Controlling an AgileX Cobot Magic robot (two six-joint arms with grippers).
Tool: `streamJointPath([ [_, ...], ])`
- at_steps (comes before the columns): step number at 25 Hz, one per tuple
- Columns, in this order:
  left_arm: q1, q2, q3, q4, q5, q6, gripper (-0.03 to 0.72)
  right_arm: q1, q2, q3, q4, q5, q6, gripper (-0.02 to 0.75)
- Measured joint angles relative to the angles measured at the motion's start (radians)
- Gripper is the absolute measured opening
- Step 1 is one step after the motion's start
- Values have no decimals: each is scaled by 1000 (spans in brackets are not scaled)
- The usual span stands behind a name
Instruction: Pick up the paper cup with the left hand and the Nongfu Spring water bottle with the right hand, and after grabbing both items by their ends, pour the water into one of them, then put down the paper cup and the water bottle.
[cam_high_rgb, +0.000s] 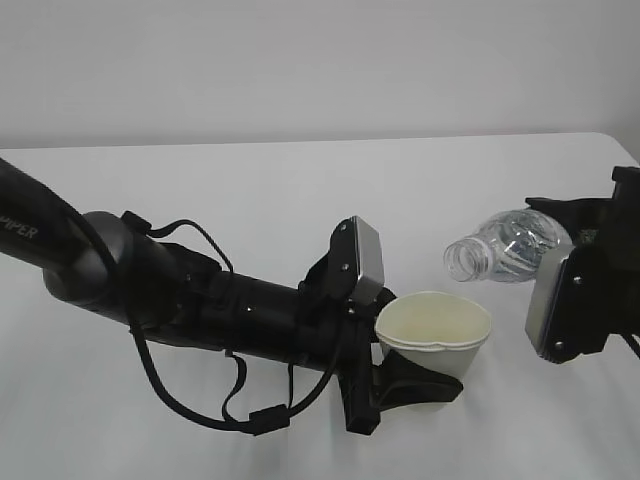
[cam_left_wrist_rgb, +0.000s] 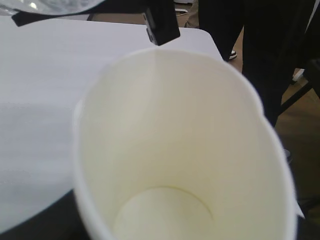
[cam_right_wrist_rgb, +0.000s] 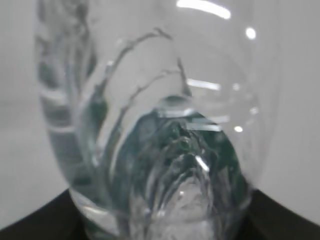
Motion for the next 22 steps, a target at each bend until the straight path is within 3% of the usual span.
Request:
streamJointPath([
  [22, 0, 0, 0, -4, 0, -2, 421, 0, 0, 0, 7, -19, -57, 419],
])
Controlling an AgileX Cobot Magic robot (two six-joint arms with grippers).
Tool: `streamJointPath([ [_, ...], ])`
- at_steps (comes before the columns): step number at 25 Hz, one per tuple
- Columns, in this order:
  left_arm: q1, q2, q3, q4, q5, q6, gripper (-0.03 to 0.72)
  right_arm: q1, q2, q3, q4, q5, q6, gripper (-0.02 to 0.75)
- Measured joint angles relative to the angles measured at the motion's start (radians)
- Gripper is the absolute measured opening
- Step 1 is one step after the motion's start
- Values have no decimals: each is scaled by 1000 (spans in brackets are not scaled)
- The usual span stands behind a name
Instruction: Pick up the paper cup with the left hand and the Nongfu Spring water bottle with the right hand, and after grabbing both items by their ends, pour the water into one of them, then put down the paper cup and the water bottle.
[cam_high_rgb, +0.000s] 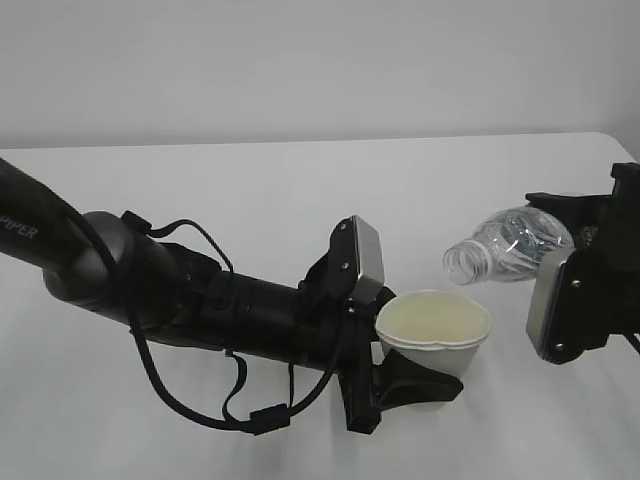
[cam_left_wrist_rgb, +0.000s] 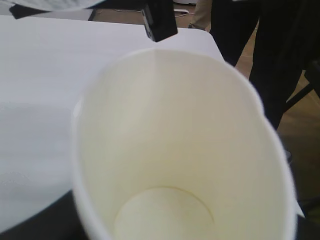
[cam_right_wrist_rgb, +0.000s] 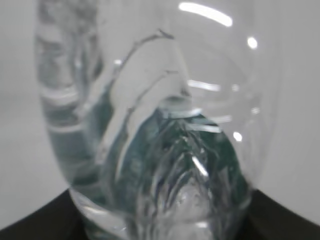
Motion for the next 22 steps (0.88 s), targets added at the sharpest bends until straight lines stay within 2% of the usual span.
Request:
streamJointPath([
  [22, 0, 0, 0, -14, 2, 0, 429, 0, 52, 0, 22, -53, -93, 419],
])
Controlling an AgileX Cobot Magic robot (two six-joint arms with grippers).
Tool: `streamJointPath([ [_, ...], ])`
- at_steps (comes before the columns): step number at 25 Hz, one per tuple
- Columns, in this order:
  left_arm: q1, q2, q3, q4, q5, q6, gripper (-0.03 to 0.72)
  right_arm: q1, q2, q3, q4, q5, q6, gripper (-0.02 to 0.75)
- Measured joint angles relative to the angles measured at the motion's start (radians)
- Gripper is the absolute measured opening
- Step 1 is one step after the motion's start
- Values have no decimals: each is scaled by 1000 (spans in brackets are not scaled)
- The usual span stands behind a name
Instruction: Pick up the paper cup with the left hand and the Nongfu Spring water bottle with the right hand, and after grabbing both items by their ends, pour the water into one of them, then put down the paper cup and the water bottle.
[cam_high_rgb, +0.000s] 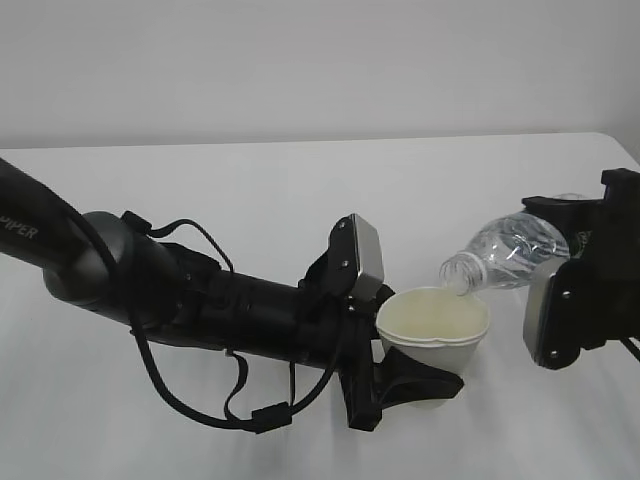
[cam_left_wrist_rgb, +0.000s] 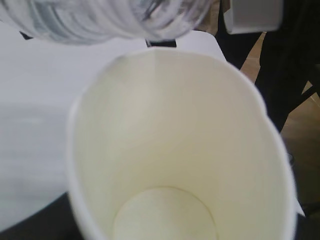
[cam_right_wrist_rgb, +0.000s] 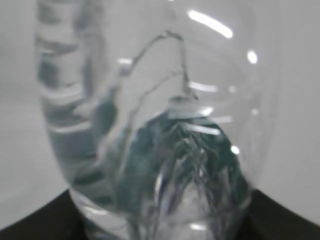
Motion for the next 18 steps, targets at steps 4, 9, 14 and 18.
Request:
streamJointPath([
  [4, 0, 0, 0, 0, 0, 0, 429, 0, 0, 0, 21, -20, -12, 419],
  [9, 0, 2, 0, -4, 4, 0, 430, 0, 0, 0, 22, -24, -14, 419],
  [14, 0, 19, -1, -15, 4, 0, 429, 0, 0, 0, 22, -38, -16, 419],
  [18, 0, 24, -1, -15, 4, 0, 430, 0, 0, 0, 22, -48, -18, 419],
])
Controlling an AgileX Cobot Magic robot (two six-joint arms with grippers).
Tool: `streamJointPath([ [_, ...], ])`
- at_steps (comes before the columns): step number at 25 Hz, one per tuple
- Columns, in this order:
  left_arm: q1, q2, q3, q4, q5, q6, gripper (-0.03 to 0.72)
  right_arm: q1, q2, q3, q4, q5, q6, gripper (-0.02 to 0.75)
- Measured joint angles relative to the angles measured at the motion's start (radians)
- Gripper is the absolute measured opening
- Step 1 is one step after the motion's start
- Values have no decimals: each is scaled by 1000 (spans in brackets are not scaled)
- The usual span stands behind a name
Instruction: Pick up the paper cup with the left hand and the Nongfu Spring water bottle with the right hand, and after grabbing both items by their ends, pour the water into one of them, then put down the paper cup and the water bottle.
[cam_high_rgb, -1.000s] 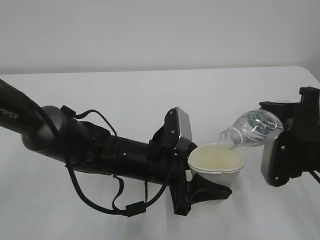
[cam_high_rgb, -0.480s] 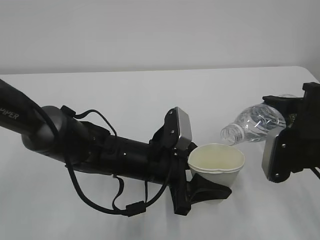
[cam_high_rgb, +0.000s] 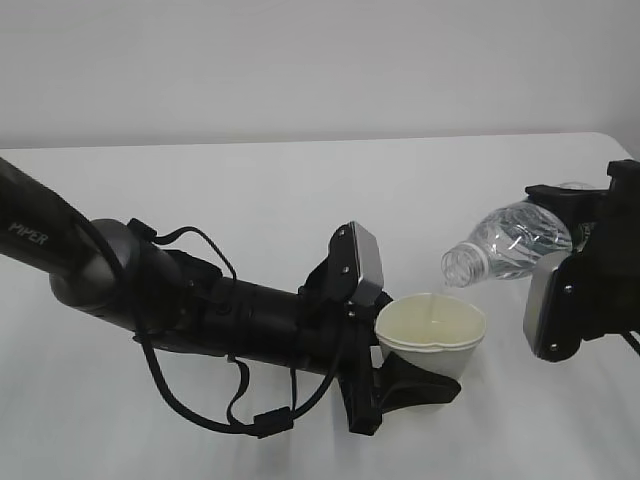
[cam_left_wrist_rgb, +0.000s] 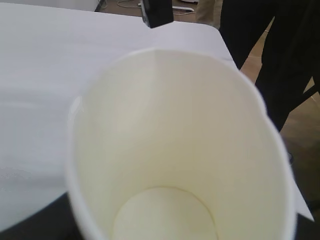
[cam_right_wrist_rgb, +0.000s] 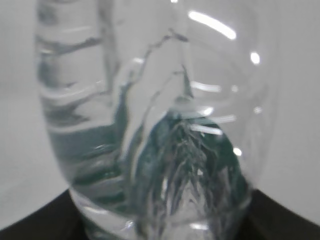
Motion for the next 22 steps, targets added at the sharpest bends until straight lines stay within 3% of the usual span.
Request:
streamJointPath([
  [22, 0, 0, 0, -13, 0, 0, 429, 0, 0, 0, -12, -33, -23, 419],
])
